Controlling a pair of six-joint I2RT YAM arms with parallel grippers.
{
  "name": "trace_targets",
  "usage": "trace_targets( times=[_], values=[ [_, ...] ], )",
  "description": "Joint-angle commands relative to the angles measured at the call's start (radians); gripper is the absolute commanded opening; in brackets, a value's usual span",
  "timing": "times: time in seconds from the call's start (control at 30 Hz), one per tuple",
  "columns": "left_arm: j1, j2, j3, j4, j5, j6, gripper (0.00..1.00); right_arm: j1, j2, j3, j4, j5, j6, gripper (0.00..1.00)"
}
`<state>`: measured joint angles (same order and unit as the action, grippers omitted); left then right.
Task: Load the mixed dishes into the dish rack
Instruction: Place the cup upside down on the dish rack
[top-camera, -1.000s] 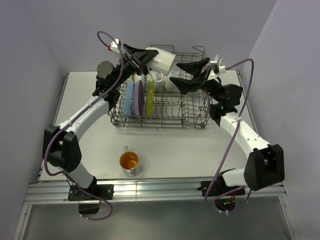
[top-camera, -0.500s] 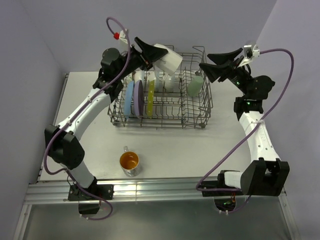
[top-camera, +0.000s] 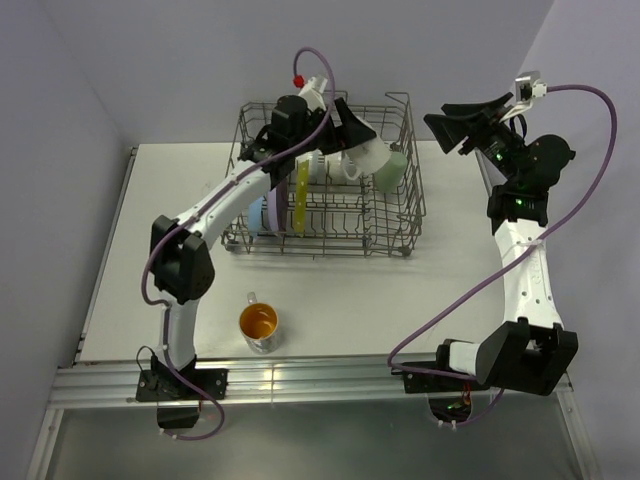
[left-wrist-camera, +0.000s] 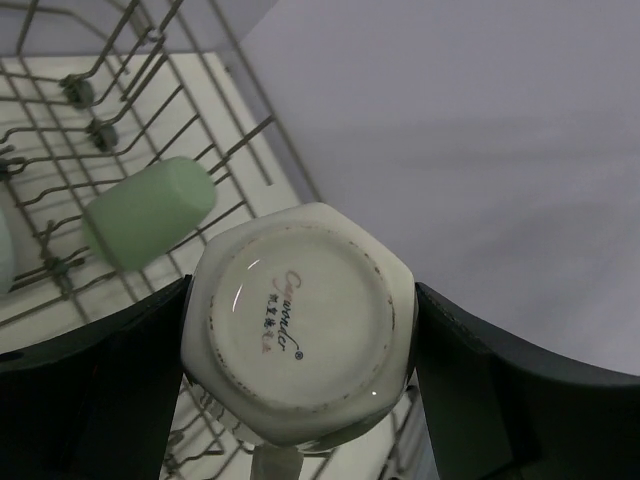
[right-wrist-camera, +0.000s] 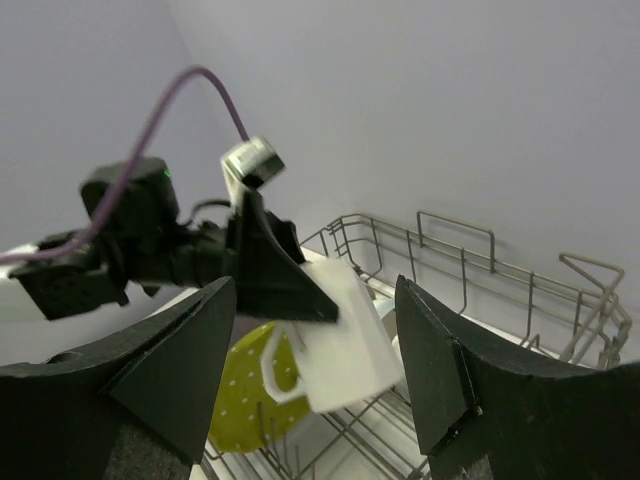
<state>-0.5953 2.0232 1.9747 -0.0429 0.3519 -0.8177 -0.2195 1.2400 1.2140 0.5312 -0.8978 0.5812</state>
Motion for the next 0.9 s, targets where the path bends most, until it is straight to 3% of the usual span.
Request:
trace_targets(
  times=[0.0, 0.3, 0.87],
  values=[
    [-0.021, 0.014, 0.124, 0.046, -0.034, 0.081, 0.00, -0.017, -0.022, 0.048, -0.046, 0.025, -0.014, 0.72],
    [-0.077, 0.150, 0.173, 0.046, -0.094, 0.190, 0.00, -0.021, -0.027, 0.030, -0.096, 0.028, -0.034, 0.72],
    [-0.156, 0.252, 0.177, 0.110, -0.200, 0.319, 0.00, -0.023, -0.007, 0.004, -0.108, 0.025, -0.026, 0.72]
  ],
)
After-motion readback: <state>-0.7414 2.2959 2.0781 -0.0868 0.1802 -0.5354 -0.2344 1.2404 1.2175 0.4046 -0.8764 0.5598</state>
